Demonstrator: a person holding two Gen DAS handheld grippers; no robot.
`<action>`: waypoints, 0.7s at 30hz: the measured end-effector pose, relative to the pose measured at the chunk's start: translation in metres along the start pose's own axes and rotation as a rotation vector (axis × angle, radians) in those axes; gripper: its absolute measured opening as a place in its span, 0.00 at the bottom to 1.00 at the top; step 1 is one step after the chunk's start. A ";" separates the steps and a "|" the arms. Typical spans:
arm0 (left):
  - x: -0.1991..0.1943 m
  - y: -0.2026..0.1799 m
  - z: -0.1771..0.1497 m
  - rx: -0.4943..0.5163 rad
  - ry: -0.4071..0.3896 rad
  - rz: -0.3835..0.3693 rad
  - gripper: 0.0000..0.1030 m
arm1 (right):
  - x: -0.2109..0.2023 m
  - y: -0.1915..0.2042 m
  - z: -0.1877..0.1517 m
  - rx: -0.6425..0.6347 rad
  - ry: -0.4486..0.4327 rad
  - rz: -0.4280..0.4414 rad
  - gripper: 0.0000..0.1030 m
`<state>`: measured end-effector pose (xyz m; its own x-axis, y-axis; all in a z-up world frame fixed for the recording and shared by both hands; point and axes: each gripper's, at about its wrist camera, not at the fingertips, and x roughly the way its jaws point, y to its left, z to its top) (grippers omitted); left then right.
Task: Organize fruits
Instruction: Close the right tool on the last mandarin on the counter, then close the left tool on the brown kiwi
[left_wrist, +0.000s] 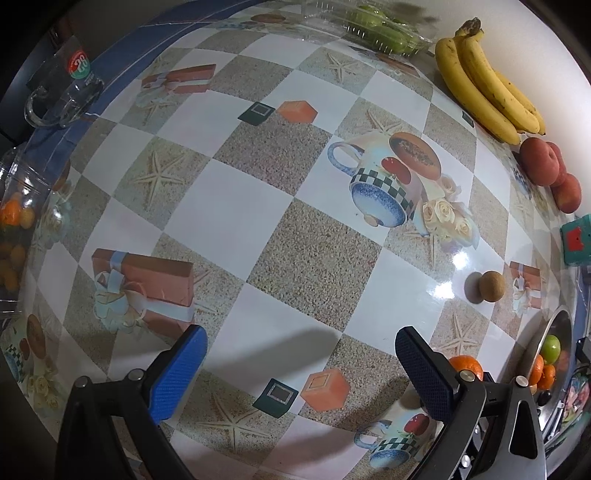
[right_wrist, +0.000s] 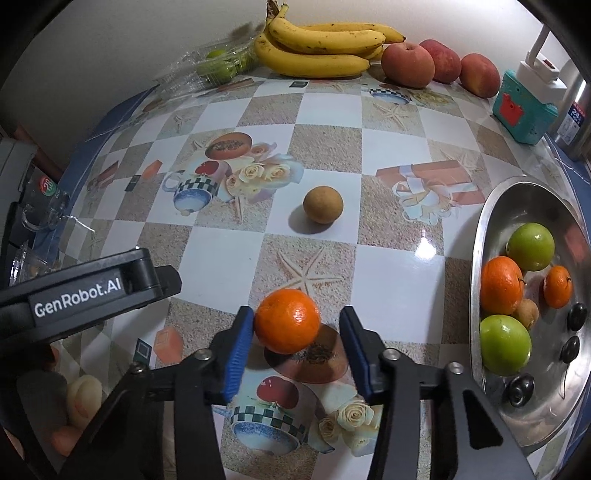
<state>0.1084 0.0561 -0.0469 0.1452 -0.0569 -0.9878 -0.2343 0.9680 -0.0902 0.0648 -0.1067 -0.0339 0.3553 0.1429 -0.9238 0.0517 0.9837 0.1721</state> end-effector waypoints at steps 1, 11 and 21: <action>0.000 0.000 0.000 0.000 -0.001 0.000 1.00 | -0.001 0.001 0.000 -0.001 0.000 0.004 0.42; -0.008 -0.010 0.003 0.028 -0.031 -0.044 1.00 | -0.022 -0.012 0.002 0.059 -0.049 0.064 0.37; -0.019 -0.066 0.006 0.165 -0.122 -0.190 0.82 | -0.070 -0.066 0.011 0.173 -0.191 -0.074 0.37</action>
<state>0.1265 -0.0053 -0.0214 0.2886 -0.2206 -0.9317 -0.0333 0.9702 -0.2401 0.0470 -0.1834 0.0237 0.5138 0.0316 -0.8573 0.2372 0.9551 0.1774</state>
